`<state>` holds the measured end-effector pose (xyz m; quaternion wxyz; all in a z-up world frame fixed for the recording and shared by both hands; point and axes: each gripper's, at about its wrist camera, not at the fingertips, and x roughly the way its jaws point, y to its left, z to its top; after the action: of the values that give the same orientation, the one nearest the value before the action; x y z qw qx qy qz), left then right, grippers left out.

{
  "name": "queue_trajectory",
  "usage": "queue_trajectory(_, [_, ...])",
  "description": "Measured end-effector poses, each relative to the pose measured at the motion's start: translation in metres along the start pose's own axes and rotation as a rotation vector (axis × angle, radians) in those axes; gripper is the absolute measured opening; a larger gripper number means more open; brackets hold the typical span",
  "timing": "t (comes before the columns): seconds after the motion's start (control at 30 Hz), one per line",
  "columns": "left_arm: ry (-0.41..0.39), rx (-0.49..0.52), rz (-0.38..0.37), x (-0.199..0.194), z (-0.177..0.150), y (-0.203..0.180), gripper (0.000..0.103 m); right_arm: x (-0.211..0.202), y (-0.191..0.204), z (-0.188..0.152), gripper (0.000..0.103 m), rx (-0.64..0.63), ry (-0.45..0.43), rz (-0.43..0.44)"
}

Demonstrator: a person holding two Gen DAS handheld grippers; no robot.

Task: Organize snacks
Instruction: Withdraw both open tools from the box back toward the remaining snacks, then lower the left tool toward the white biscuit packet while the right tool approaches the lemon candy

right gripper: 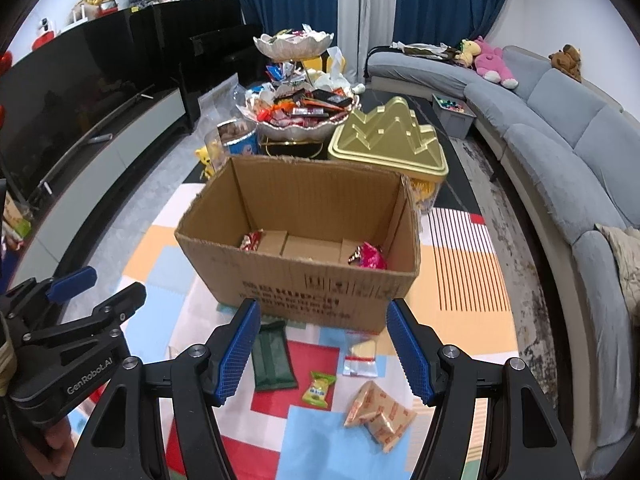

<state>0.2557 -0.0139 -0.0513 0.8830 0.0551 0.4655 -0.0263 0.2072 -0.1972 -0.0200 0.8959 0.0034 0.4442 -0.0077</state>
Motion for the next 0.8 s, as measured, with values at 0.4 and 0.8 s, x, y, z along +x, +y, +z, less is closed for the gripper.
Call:
queue_trajectory(0.4, [0.039,-0.025,0.033,0.018,-0.028,0.006,0.071,0.02,0.002,-0.025,0.066,0.004,0.045,-0.034])
queue_trajectory(0.8, [0.079,-0.038,0.048,0.039,-0.051,0.007,0.076,0.042,-0.001,-0.049,0.076,0.025,0.097,-0.055])
